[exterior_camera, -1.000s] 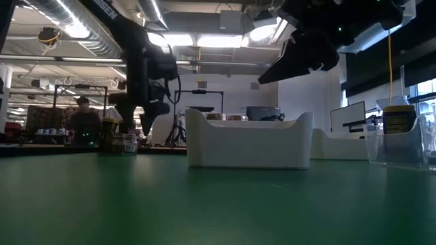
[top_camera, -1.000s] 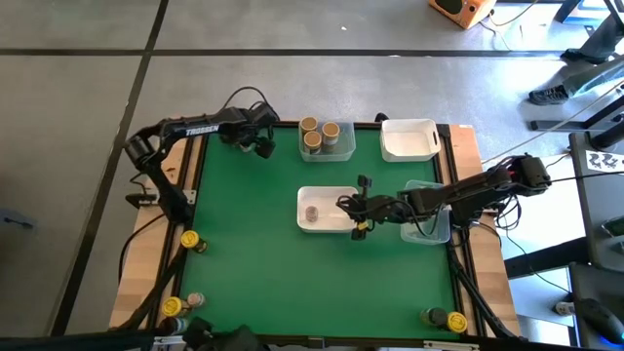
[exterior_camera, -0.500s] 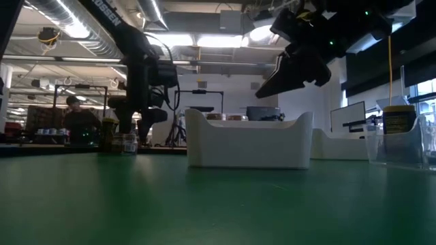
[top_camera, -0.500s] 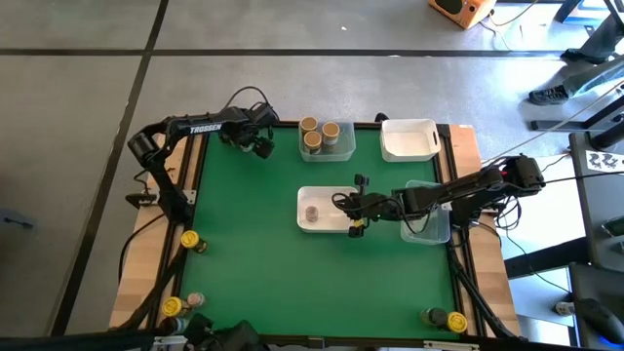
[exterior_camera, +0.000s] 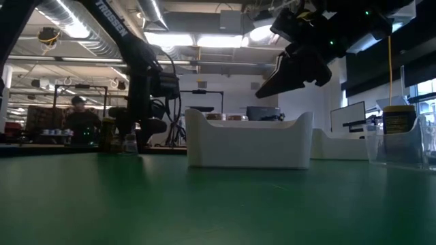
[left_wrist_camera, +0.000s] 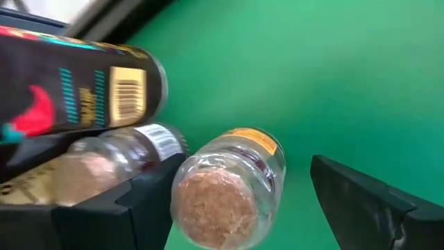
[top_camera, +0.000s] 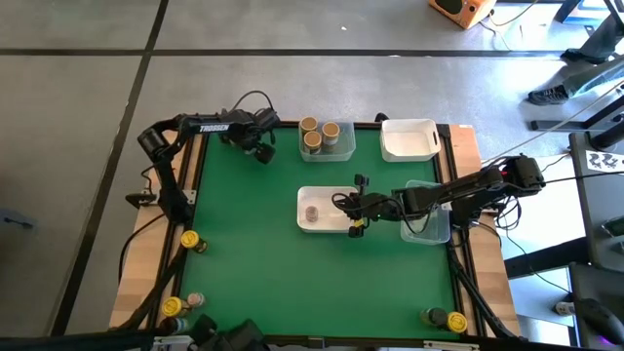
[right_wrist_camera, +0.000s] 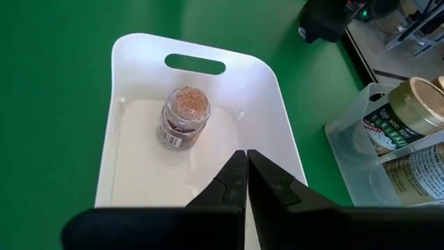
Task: Sort spices by type
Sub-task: Put the brown seasoning bottle into the bottom white bin
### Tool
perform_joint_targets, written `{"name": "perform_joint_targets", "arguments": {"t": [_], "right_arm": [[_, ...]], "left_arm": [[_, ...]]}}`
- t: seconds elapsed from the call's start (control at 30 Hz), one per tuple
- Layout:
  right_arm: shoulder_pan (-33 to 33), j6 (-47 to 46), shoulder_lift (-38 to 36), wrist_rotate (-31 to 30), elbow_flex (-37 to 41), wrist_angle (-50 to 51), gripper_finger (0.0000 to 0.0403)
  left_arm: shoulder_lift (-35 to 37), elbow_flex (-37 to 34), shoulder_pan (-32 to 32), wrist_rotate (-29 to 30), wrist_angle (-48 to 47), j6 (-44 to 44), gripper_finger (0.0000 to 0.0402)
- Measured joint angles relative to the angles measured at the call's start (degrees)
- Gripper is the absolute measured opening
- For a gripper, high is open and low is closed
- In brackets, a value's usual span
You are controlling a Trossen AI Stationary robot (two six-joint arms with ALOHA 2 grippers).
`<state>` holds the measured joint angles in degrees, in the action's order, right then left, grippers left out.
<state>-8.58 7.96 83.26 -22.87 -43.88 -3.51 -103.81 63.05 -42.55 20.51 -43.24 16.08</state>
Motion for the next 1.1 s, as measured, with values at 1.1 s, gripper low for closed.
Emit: {"name": "perform_joint_targets", "arguments": {"t": [1.1], "right_arm": [[0.00,0.01,0.00,0.00,0.00,0.11,0.0014]], "left_arm": [[0.50,0.00,2.25,-8.58,-0.48,-5.48,0.0185]]}}
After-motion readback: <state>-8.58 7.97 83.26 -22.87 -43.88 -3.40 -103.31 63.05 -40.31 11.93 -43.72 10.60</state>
